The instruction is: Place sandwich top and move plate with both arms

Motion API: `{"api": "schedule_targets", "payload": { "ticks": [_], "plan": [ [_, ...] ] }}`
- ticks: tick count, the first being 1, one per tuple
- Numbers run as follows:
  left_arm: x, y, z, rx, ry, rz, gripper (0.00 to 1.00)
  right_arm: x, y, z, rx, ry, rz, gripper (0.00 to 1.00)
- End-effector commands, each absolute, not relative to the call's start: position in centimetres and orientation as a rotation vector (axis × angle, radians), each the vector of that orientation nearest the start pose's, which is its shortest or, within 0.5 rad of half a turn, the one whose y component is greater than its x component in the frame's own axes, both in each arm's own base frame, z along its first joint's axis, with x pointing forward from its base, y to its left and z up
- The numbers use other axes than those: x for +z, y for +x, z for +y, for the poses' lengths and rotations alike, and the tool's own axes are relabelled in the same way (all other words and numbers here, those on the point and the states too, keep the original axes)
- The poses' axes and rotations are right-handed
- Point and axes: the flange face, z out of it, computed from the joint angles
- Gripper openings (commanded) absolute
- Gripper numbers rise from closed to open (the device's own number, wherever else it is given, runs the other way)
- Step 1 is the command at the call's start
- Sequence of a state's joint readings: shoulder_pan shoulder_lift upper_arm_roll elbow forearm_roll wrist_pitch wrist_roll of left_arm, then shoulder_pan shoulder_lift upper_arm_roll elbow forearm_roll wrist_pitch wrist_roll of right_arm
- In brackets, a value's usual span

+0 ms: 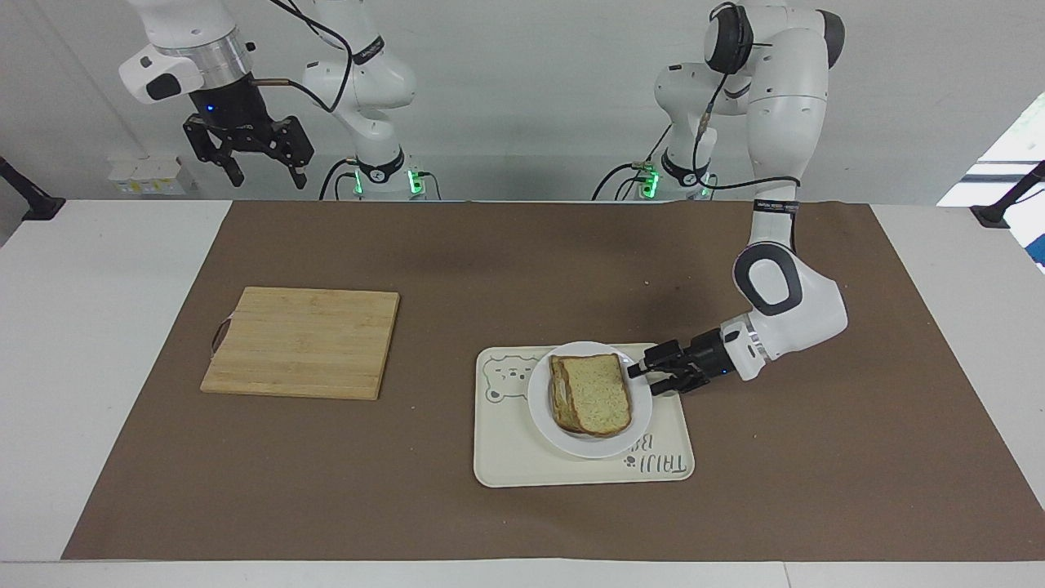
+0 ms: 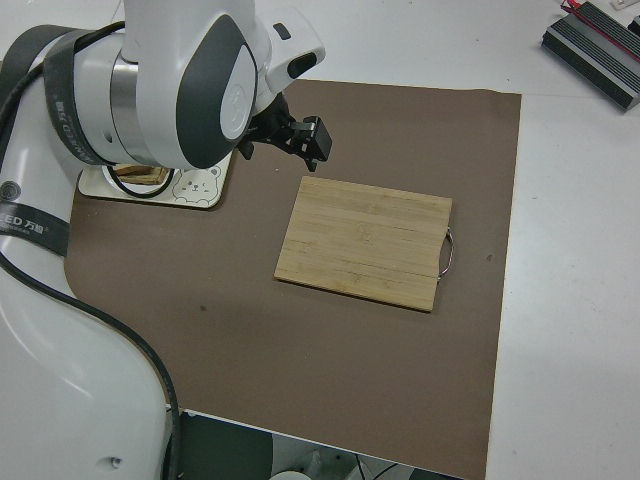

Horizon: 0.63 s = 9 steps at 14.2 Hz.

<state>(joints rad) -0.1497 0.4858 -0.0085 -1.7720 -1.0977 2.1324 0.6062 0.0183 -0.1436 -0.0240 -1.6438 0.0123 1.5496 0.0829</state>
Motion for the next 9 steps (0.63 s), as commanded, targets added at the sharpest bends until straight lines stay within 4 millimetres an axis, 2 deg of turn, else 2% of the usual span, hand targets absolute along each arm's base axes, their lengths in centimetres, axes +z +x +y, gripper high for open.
{"api": "schedule_targets", "payload": {
  "ticks": [1, 5, 8, 9],
  "plan": [
    [34.7, 64.1, -13.1, 0.131, 2.392, -0.139, 1.00, 66.7, 50.4, -0.7, -0.071, -3.105, 0.107, 1.00],
    [41.9, 63.4, -11.6, 0.196, 2.661, -0.352, 1.00, 66.7, 50.4, -0.7, -0.071, -3.105, 0.104, 1.00],
    [49.3, 61.9, -8.7, 0.290, 2.791, -0.448, 1.00, 66.7, 50.3, -0.7, -0.071, -3.105, 0.107, 1.00],
    [52.6, 61.6, -8.3, 0.303, 2.830, -0.513, 1.00, 66.7, 50.3, -0.7, -0.071, -3.105, 0.107, 1.00]
  ]
}}
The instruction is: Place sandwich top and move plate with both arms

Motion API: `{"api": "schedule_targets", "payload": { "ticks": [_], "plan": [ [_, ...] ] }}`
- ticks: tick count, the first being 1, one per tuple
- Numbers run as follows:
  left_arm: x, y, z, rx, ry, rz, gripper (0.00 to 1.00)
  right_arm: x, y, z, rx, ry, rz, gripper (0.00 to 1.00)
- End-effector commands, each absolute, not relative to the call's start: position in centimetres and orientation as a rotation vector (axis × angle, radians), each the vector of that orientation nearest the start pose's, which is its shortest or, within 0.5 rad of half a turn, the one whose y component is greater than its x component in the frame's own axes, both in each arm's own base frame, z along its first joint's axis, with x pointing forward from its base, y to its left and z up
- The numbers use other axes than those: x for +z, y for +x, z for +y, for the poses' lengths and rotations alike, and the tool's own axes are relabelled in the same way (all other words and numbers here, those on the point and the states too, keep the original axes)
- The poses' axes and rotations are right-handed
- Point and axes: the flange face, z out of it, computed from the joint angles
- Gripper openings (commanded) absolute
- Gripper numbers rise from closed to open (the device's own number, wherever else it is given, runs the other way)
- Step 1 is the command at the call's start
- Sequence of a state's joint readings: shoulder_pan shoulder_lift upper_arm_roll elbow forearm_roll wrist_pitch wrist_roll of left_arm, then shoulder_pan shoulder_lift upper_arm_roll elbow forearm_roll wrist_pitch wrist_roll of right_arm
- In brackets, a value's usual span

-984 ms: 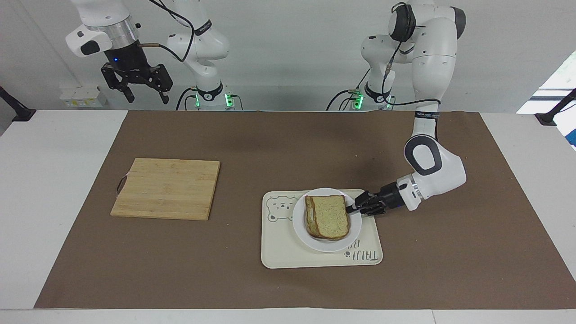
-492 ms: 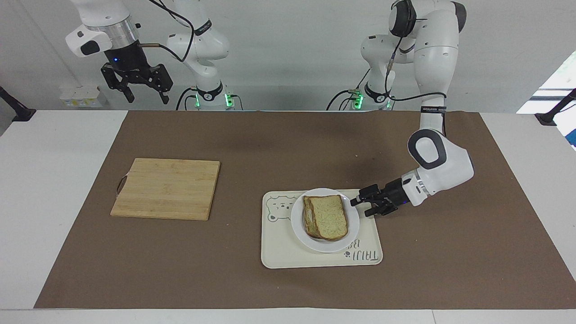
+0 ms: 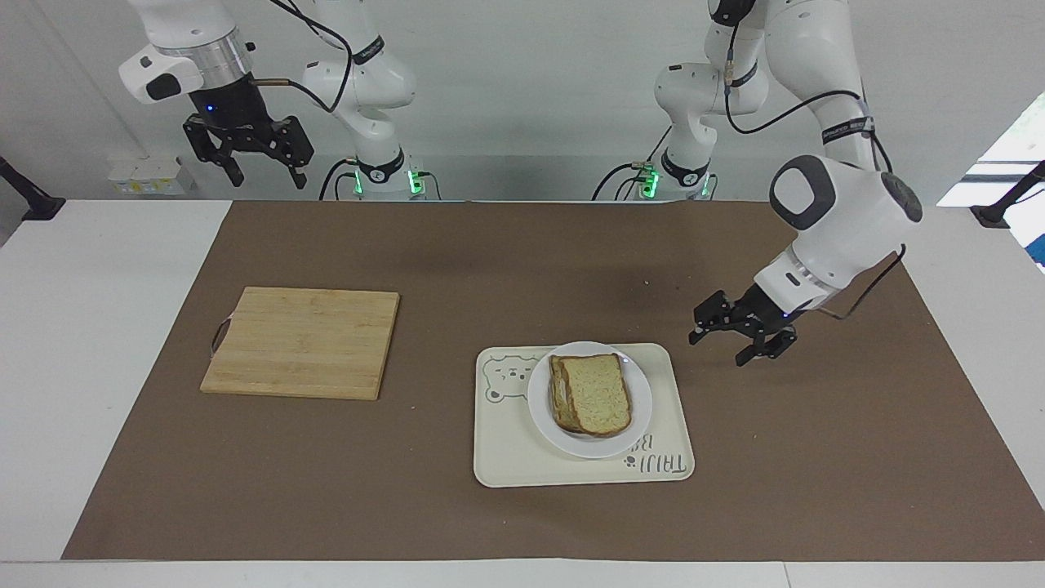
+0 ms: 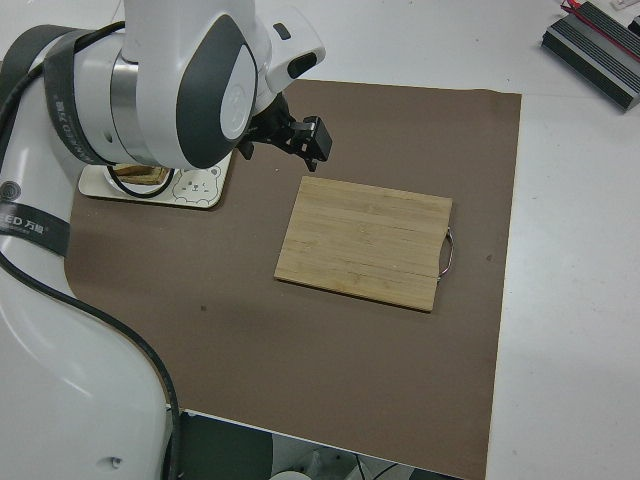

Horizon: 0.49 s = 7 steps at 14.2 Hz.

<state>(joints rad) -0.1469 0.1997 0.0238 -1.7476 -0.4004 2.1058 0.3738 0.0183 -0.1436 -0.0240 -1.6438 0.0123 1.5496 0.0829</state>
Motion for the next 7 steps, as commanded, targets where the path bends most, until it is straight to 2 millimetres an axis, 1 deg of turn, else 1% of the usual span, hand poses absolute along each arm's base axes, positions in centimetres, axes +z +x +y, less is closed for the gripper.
{"api": "schedule_targets", "payload": {
  "ticks": [1, 2, 3, 4, 5, 6, 7],
  "plan": [
    [55.3, 61.2, -7.6, -0.319, -3.266, 0.642, 1.00, 66.7, 50.3, -0.7, -0.071, -3.105, 0.107, 1.00],
    [58.2, 61.0, -6.9, -0.291, -3.202, 0.670, 1.00, 66.7, 50.4, -0.7, -0.073, -3.104, 0.107, 1.00],
    [60.9, 60.8, -6.6, -0.294, -3.148, 0.690, 1.00, 66.7, 50.4, -0.7, -0.073, -3.104, 0.107, 1.00],
    [62.7, 60.5, -6.3, -0.279, -3.114, 0.698, 1.00, 66.7, 50.3, -0.7, -0.071, -3.105, 0.107, 1.00],
    [63.2, 60.0, -5.4, -0.220, -3.108, 0.684, 1.00, 66.7, 50.4, -0.7, -0.073, -3.105, 0.104, 1.00],
    [64.8, 59.2, -4.1, -0.189, -3.099, 0.661, 1.00, 66.7, 50.3, -0.7, -0.071, -3.105, 0.107, 1.00],
    [67.1, 57.7, -2.9, -0.166, -3.102, 0.634, 1.00, 66.7, 50.3, -0.7, -0.071, -3.105, 0.107, 1.00]
  ]
}}
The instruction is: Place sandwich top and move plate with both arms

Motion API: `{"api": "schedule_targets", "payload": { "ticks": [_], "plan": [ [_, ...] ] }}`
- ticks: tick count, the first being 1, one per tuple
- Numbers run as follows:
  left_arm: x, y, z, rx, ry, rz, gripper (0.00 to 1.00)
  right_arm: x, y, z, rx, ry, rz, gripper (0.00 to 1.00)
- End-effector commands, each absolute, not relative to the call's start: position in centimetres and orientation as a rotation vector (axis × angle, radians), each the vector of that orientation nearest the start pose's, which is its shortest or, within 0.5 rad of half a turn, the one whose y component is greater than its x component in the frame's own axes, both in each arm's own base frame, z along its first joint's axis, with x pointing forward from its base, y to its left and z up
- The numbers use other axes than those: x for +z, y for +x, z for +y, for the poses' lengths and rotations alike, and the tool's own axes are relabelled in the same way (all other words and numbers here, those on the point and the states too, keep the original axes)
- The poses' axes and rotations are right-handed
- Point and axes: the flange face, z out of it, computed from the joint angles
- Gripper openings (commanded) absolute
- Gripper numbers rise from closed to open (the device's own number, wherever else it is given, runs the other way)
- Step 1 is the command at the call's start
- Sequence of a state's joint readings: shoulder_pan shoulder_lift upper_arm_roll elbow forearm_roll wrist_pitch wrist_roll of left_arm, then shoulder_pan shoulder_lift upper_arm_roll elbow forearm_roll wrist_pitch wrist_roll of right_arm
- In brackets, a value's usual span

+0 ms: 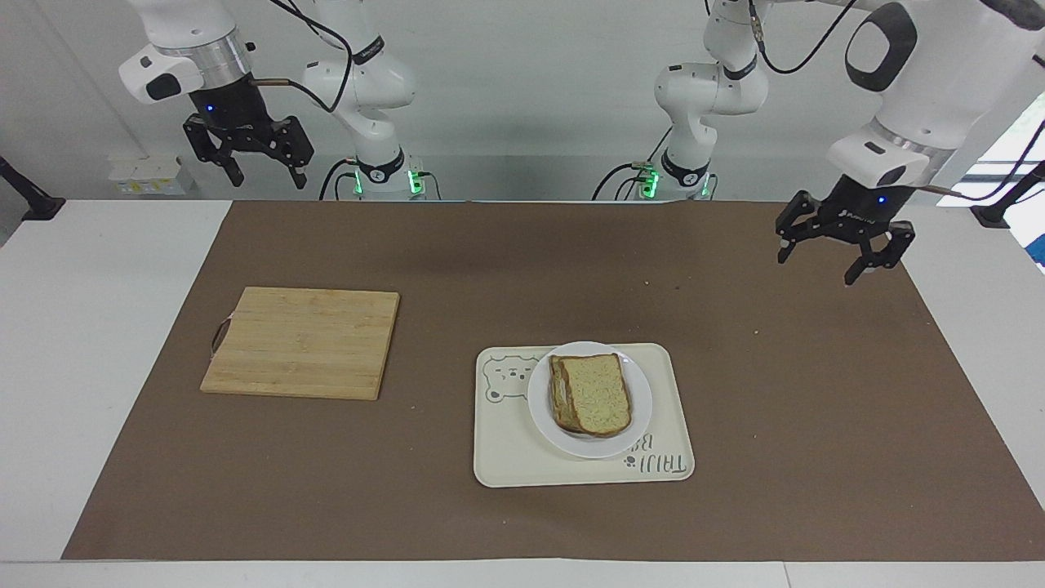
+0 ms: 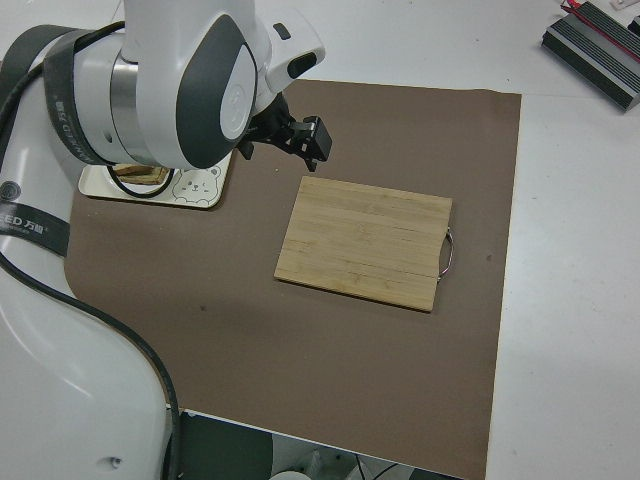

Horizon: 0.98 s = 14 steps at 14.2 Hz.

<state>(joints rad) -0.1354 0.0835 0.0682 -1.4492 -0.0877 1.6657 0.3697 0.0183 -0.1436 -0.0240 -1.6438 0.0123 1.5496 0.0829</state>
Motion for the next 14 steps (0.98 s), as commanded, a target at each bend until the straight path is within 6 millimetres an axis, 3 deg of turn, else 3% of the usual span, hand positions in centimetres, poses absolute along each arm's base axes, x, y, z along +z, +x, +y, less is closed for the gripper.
{"api": "schedule_targets", "payload": {
  "ticks": [1, 3, 5, 10, 14],
  "plan": [
    [68.4, 56.1, -2.5, -0.116, -3.113, 0.628, 1.00, 66.7, 50.4, -0.7, -0.073, -3.104, 0.107, 1.00],
    [70.9, 53.4, -0.7, -0.102, -3.121, 0.586, 1.00, 66.7, 50.3, -0.7, -0.071, -3.105, 0.107, 1.00],
    [70.4, 52.4, -0.2, 0.028, -3.124, 0.552, 1.00, 66.7, 50.3, -0.7, -0.071, -3.105, 0.107, 1.00],
    [70.9, 51.2, 0.9, 0.088, -3.100, 0.501, 1.00, 66.7, 50.3, -0.7, -0.071, -3.105, 0.107, 1.00],
    [71.1, 51.0, -0.2, 0.081, -3.097, 0.531, 1.00, 66.7, 50.3, -0.7, -0.071, -3.105, 0.107, 1.00]
  ]
}}
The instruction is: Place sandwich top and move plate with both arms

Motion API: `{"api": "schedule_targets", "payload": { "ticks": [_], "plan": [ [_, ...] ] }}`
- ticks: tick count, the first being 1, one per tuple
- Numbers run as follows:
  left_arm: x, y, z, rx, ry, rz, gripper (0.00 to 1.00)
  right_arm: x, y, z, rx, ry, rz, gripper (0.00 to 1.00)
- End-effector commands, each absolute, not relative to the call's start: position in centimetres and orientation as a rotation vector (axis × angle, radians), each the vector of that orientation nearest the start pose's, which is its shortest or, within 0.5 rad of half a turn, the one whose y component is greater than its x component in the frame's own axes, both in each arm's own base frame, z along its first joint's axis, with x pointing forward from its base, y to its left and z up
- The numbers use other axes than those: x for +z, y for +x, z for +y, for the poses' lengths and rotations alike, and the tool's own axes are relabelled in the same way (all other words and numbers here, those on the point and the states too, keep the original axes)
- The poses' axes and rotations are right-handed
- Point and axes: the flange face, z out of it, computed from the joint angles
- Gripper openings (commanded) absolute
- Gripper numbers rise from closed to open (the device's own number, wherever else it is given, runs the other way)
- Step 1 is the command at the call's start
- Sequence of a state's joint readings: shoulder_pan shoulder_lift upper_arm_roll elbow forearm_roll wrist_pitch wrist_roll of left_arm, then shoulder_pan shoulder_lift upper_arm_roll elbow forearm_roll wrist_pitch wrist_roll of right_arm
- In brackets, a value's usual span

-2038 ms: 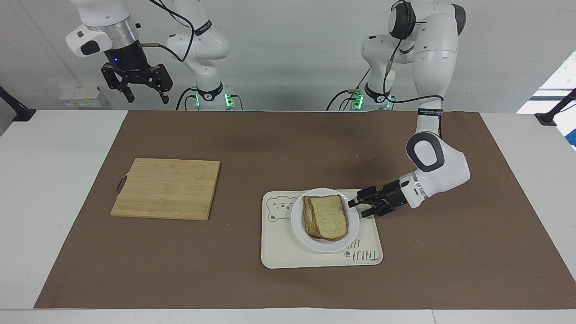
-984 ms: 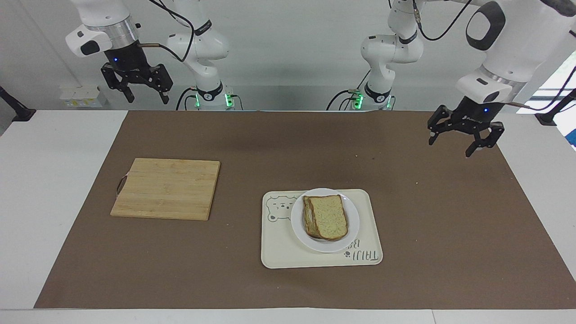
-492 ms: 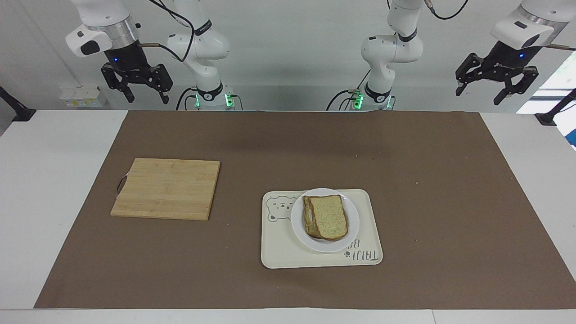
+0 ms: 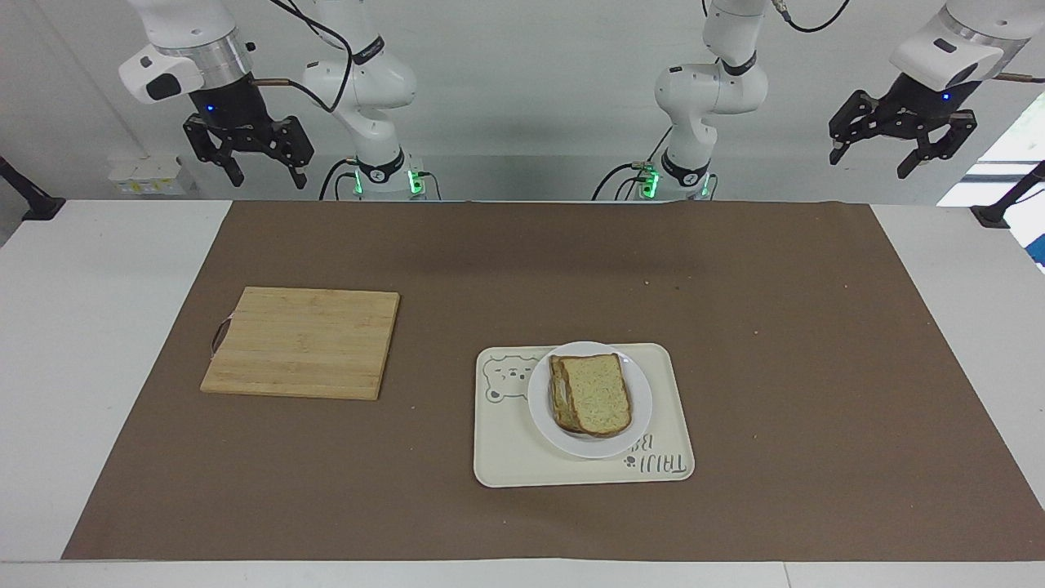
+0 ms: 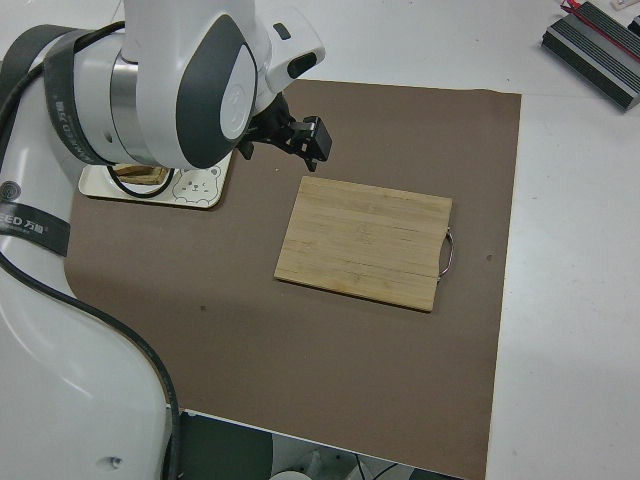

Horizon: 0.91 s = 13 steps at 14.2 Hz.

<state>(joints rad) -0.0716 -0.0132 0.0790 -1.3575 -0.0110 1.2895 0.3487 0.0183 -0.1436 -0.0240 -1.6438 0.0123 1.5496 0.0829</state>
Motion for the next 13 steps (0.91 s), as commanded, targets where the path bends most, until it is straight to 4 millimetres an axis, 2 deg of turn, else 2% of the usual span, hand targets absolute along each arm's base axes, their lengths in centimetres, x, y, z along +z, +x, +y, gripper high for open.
{"api": "schedule_targets", "payload": {
  "ticks": [1, 5, 7, 13],
  "plan": [
    [71.1, 51.1, -0.2, 0.072, -3.094, 0.520, 1.00, 66.7, 50.3, -0.7, -0.071, -3.105, 0.107, 1.00],
    [71.3, 51.0, 0.2, 0.057, -3.109, 0.395, 1.00, 66.7, 50.3, -0.7, -0.071, -3.105, 0.107, 1.00],
    [72.4, 50.2, 0.2, 0.017, -3.109, 0.385, 1.00, 66.7, 50.3, -0.7, -0.071, -3.105, 0.107, 1.00],
    [72.4, 50.3, 0.3, -0.003, -3.110, 0.371, 1.00, 66.7, 50.4, -0.7, -0.073, -3.105, 0.104, 1.00]
  ]
}}
